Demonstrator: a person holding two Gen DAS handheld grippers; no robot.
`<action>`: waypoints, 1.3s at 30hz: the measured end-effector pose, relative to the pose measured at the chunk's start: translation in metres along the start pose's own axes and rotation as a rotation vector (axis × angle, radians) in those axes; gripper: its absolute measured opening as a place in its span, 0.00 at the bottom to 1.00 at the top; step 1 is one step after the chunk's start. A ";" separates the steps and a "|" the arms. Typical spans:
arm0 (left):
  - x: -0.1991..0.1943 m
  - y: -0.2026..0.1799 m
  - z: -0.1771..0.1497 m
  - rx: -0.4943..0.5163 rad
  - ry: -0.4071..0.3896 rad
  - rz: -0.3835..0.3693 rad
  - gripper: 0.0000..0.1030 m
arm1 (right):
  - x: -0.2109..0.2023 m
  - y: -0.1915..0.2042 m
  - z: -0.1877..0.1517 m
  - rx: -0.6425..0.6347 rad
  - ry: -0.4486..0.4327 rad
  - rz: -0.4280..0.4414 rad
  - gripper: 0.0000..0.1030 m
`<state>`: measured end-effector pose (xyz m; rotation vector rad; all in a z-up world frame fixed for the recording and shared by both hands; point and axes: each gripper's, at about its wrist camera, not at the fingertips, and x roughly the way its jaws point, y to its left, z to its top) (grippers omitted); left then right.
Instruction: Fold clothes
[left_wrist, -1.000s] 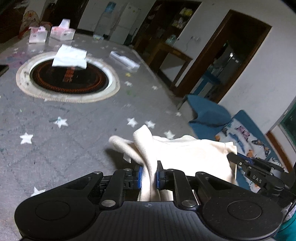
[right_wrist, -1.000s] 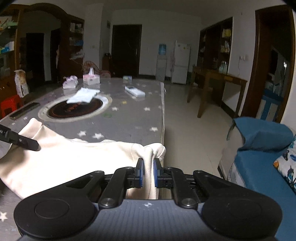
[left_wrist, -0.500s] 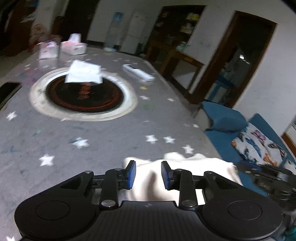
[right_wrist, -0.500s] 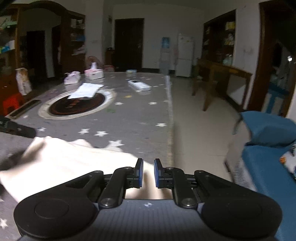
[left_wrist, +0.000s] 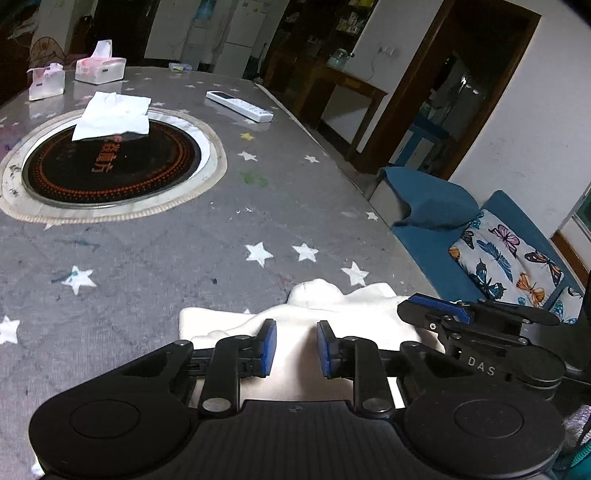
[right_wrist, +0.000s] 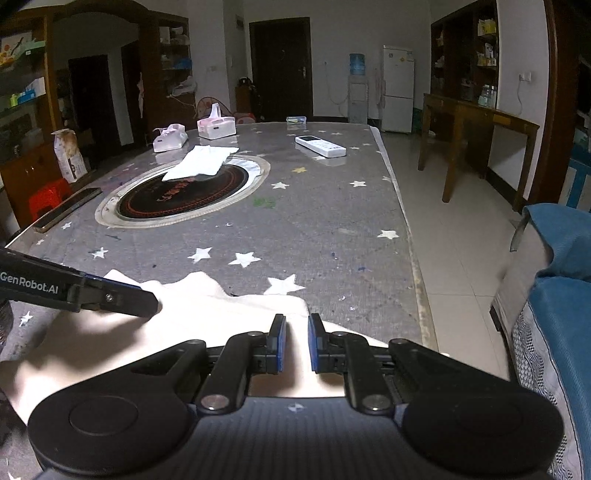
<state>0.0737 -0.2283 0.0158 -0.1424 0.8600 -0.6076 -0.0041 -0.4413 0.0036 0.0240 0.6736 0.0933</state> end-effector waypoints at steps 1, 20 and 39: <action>-0.001 0.000 0.000 -0.006 0.000 -0.001 0.25 | -0.001 0.000 0.000 0.002 -0.001 0.004 0.12; -0.055 -0.057 -0.068 0.181 -0.048 -0.102 0.27 | -0.101 0.033 -0.056 -0.031 -0.093 0.005 0.42; -0.071 -0.047 -0.092 0.172 -0.082 -0.089 0.27 | -0.116 0.024 -0.089 -0.015 -0.068 -0.083 0.38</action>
